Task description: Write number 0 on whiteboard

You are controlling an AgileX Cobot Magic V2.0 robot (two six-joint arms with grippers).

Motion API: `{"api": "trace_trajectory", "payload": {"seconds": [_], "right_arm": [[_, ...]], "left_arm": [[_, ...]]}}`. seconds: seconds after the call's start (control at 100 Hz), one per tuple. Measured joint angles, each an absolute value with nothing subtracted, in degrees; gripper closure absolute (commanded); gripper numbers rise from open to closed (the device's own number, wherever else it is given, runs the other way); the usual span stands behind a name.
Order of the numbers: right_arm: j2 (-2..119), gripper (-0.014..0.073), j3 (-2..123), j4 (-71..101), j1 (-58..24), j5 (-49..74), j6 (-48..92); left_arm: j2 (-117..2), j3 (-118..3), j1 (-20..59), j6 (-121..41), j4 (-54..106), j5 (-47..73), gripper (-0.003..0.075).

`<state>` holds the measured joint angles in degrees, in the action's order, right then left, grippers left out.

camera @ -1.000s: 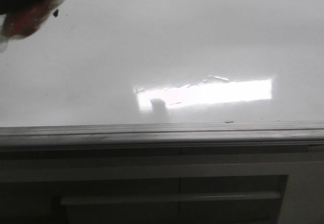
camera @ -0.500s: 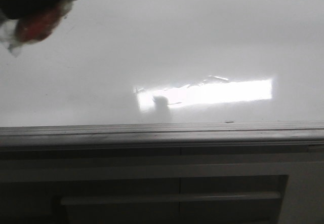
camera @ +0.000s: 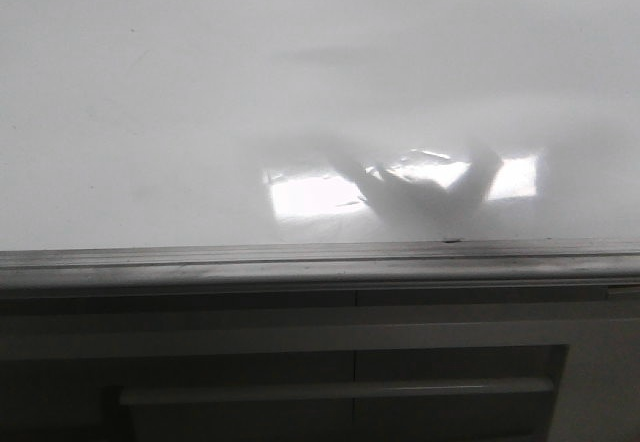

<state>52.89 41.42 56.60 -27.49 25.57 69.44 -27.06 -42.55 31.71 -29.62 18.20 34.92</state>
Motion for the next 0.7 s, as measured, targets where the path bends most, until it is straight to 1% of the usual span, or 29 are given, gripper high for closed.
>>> {"api": "trace_trajectory", "payload": {"seconds": [0.1,0.26,0.37,0.44,0.7], "right_arm": [[48.94,0.0640,36.65,56.60,-27.27,22.94,69.44],[47.99,0.0640,35.42,56.72,-27.27,18.92,69.44],[50.03,0.0640,37.03,56.81,-27.27,18.07,69.44],[51.72,0.0640,38.55,56.92,-27.27,17.84,69.44],[58.71,0.0640,42.49,57.14,-27.18,16.08,69.44]], "left_arm": [[-24.99,-39.07,31.71,-22.74,15.23,31.91,0.0740],[-24.70,-32.89,31.71,-18.76,17.95,24.00,0.0740],[-24.70,-29.45,31.71,-18.50,21.40,17.78,0.0740],[-24.70,-28.34,31.71,-18.27,22.75,15.81,0.0740],[-24.70,-27.77,31.71,-18.13,23.88,14.35,0.0740]]}}
